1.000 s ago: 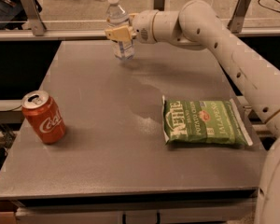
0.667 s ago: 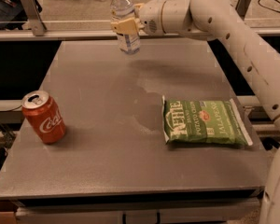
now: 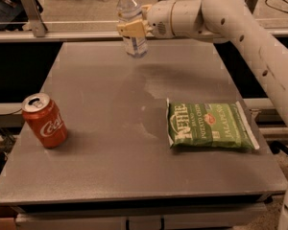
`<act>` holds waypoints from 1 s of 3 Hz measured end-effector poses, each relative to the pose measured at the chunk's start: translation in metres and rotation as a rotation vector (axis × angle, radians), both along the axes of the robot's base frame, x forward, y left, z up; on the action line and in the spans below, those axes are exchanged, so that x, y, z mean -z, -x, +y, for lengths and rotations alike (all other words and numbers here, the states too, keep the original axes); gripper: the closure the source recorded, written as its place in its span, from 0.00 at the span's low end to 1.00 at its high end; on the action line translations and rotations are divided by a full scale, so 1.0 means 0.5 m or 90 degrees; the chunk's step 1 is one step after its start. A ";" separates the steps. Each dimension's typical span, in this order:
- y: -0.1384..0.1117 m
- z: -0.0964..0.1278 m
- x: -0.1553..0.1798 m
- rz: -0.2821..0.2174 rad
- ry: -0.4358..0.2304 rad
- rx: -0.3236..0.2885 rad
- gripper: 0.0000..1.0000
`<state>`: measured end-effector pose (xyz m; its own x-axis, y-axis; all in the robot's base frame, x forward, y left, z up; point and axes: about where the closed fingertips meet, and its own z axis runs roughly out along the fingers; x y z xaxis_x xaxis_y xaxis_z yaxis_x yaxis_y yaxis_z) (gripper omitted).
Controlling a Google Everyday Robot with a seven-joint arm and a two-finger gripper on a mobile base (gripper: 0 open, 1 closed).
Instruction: Move blue plastic bottle near green jalapeno chip bag
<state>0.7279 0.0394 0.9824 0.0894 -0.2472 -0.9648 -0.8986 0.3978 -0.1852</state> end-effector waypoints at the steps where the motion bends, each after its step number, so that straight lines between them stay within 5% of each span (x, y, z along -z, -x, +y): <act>1: 0.043 -0.020 -0.014 0.000 -0.001 -0.002 1.00; 3: 0.137 -0.114 -0.021 -0.005 -0.035 0.020 1.00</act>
Offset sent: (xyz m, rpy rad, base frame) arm -0.0794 -0.0585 0.0165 0.0383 -0.0047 -0.0336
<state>0.6596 -0.0173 0.9927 0.0900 -0.1960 -0.9765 -0.8838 0.4362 -0.1690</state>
